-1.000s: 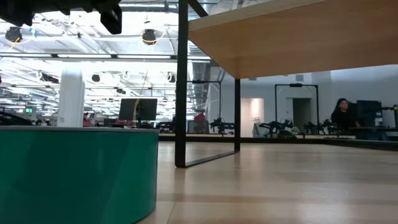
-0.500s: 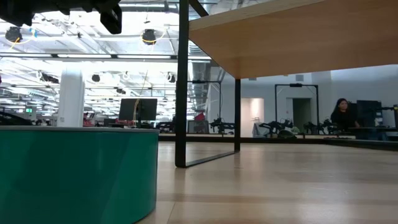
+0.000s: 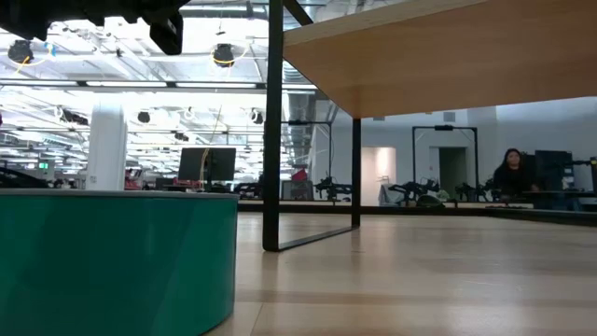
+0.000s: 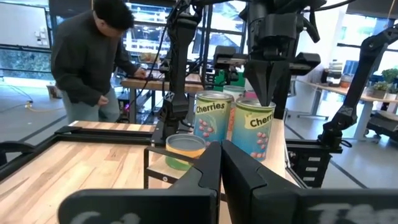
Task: Pick and place cans onto a shelf
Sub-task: Put the canned cherries on the shelf, then put the tuna can on the shelf
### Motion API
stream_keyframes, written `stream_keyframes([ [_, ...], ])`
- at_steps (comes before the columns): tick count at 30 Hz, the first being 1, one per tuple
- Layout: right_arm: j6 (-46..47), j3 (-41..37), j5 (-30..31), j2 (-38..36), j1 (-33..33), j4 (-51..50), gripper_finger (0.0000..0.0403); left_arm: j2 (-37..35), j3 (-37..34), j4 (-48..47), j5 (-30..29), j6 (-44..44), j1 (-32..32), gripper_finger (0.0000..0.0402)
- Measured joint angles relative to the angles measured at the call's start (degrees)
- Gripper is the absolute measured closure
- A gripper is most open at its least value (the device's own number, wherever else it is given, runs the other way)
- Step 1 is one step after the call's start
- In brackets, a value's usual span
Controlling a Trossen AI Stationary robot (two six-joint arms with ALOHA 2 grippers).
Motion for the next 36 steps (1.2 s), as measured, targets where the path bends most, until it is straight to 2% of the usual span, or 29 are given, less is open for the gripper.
stream_keyframes([
  [7, -0.3, 0.0, -0.2, -0.5, 0.6, 0.1, 0.0375, 0.0, 0.0, 0.1, 0.0, 0.0, 0.0, 0.0401],
  [15, -1.7, 3.6, 1.5, -0.7, 1.7, -0.2, 0.0370, 0.0, 0.0, 0.1, 0.0, 0.0, 0.0, 0.0401],
  [18, -4.7, 5.1, 1.6, -0.7, 2.6, -2.5, 0.0364, 0.0, 0.0, -0.9, 0.1, 0.1, 0.0, 0.0401],
  [21, -8.0, 6.8, 2.1, -0.8, 5.0, -7.4, 0.0370, 0.0, 0.2, -4.1, 3.6, 1.2, -0.5, 0.0401],
  [24, -9.3, 6.7, 7.6, -1.7, 8.5, -11.3, 0.0392, 0.6, 1.6, -7.8, 4.7, 1.2, -2.9, 0.0401],
  [29, -8.0, 2.6, 20.2, -7.7, 14.9, -9.9, 0.0394, 3.5, 5.0, -14.7, 0.9, 4.5, -9.9, 0.0401],
  [33, -7.5, -5.1, 27.5, -14.8, 19.1, -5.2, 0.0398, 7.3, 7.9, -17.1, -3.2, 7.3, -15.5, 0.0401],
  [36, -7.6, -13.9, 29.8, -21.6, 21.1, 0.7, 0.0398, 11.0, 10.4, -19.5, -6.9, 7.5, -18.7, 0.0401],
])
